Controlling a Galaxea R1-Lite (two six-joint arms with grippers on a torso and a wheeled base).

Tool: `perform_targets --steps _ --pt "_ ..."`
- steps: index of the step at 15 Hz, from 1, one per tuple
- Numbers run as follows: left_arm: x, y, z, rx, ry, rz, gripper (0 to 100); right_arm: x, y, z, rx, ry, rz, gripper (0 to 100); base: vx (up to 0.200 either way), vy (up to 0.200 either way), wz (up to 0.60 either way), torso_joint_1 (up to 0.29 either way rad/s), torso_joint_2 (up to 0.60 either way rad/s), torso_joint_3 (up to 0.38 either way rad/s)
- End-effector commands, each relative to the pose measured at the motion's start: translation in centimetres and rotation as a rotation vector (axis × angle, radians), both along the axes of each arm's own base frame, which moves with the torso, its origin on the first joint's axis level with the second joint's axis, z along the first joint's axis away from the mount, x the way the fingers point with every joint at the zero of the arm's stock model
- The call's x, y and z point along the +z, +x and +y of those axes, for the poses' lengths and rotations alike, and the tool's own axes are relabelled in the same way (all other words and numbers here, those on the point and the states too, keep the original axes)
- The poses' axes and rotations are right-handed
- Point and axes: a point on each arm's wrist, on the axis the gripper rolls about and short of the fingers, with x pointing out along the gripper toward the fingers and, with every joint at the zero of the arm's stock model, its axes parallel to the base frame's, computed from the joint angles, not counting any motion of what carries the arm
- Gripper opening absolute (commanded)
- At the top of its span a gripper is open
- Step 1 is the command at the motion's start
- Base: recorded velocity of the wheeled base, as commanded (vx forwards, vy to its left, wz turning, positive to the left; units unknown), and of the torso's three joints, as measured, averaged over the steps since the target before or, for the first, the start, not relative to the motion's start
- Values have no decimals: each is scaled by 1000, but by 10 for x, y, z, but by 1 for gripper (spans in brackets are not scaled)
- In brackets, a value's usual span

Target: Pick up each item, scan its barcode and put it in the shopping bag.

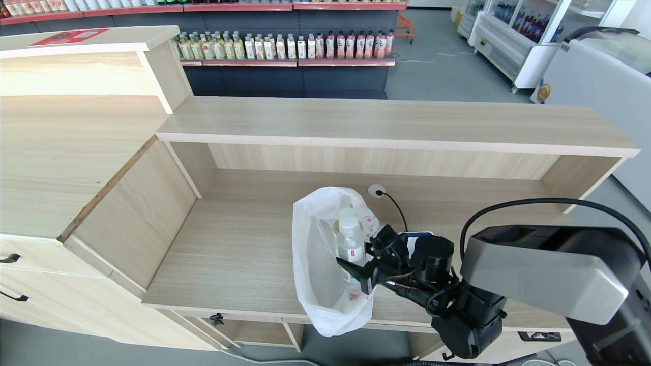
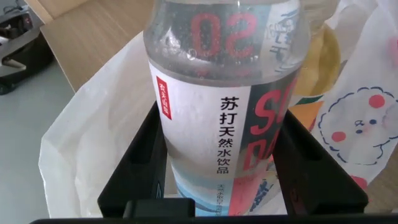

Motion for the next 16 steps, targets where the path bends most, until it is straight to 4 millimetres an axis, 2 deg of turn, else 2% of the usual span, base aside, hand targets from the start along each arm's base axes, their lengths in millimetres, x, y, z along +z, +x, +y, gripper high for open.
perform_targets --steps 1,7,8,10,13,16 --pt "0 0 0 1 0 0 100 -17 2 6 12 -21 14 0 0 0 0 0 0 0" --pt "0 0 0 1 0 0 100 -21 -3 10 28 -61 -15 0 0 0 0 0 0 0" --pt "0 0 0 1 0 0 100 -21 -4 10 28 -64 -13 100 0 0 0 0 0 0" --pt "0 0 0 1 0 0 100 -18 -9 13 35 -62 -8 100 0 0 0 0 0 0" --pt "0 0 0 1 0 0 100 -2 -11 12 24 -8 13 100 0 0 0 0 0 0" --pt "0 0 0 1 0 0 100 33 -26 17 -26 135 77 100 0 0 0 0 0 0"
